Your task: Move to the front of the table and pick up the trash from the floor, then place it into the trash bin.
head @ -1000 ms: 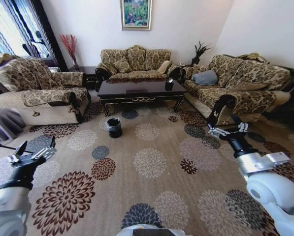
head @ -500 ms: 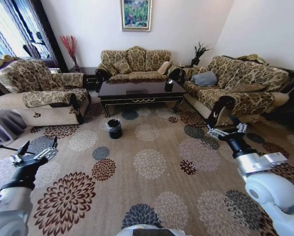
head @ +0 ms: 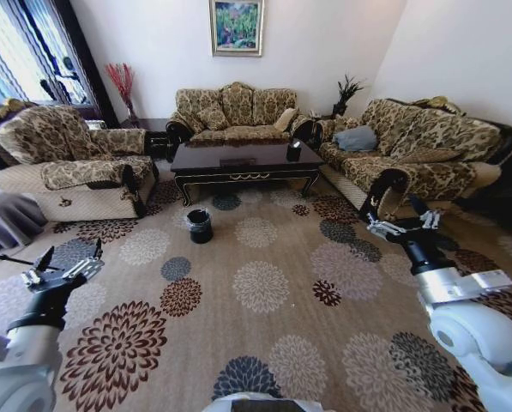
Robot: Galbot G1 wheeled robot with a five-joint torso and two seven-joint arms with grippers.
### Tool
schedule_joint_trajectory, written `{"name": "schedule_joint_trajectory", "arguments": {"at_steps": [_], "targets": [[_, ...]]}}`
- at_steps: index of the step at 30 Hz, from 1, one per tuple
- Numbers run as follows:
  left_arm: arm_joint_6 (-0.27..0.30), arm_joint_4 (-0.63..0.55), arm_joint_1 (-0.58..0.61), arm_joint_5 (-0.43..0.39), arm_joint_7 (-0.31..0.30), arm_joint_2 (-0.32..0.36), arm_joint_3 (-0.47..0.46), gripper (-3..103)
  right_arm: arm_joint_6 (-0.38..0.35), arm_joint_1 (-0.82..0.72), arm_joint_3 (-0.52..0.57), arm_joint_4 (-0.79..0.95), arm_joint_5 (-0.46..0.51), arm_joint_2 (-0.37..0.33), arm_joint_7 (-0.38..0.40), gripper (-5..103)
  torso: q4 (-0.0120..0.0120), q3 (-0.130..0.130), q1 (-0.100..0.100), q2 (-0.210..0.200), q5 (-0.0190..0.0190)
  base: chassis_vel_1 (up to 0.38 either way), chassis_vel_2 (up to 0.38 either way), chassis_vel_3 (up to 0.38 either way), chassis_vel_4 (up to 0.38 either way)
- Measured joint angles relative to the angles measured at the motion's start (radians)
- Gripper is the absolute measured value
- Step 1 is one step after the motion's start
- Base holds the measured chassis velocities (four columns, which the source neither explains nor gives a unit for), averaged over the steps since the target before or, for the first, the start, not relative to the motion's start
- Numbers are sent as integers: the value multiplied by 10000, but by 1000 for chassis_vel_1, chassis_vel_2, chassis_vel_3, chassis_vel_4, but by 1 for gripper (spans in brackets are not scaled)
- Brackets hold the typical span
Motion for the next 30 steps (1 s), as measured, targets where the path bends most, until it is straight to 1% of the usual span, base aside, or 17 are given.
{"name": "schedule_joint_trajectory", "arguments": {"at_steps": [6, 12, 14, 15, 17, 20, 23, 25, 30], "targets": [[-16, 16, 43, 8, -4, 5, -44, 100, 23, 115, -350, 42, -14, 55, -43, 100, 0, -19, -17, -30, 0, 0, 0, 0, 0], [-21, 94, 59, 34, 20, 13, -71, 100, 153, 225, -493, -181, 103, 24, -446, 100, 1, -30, -26, -56, 0, 0, 0, 0, 0], [-21, 169, -10, 70, 26, 45, -71, 100, 231, 226, -431, -364, 189, -62, -795, 100, 1, -37, -32, -67, 2, 0, 0, 0, 0], [-21, 169, -10, 70, 26, 45, -71, 100, 231, 226, -431, -364, 189, -62, -795, 100, 1, -37, -32, -67, 2, 0, 0, 0, 0], [-19, 249, -86, 89, 27, 78, -44, 100, 139, 219, -218, -417, 205, -207, -1072, 100, 0, -42, -37, -75, 0, 0, 0, 0, 0], [-1, 383, -187, 196, 63, 105, 42, 100, -208, 175, 17, -442, 371, -442, -1497, 100, 2, -47, -40, -86, -2, 0, 0, 0, 0], [12, 443, -229, 261, 114, 114, 85, 100, -273, 159, 64, -455, 405, -484, -1595, 100, 1, -49, -42, -90, 0, 0, 0, 0, 0], [18, 518, -251, 442, 205, 123, 115, 100, -301, 154, 82, -459, 420, -497, -1630, 100, 0, -53, -46, -96, 0, 0, 0, 0, 0], [22, 535, -252, 504, 229, 127, 123, 100, -305, 151, 85, -461, 424, -498, -1632, 100, 1, -58, -50, -104, 0, 0, 0, 0, 0]]}}
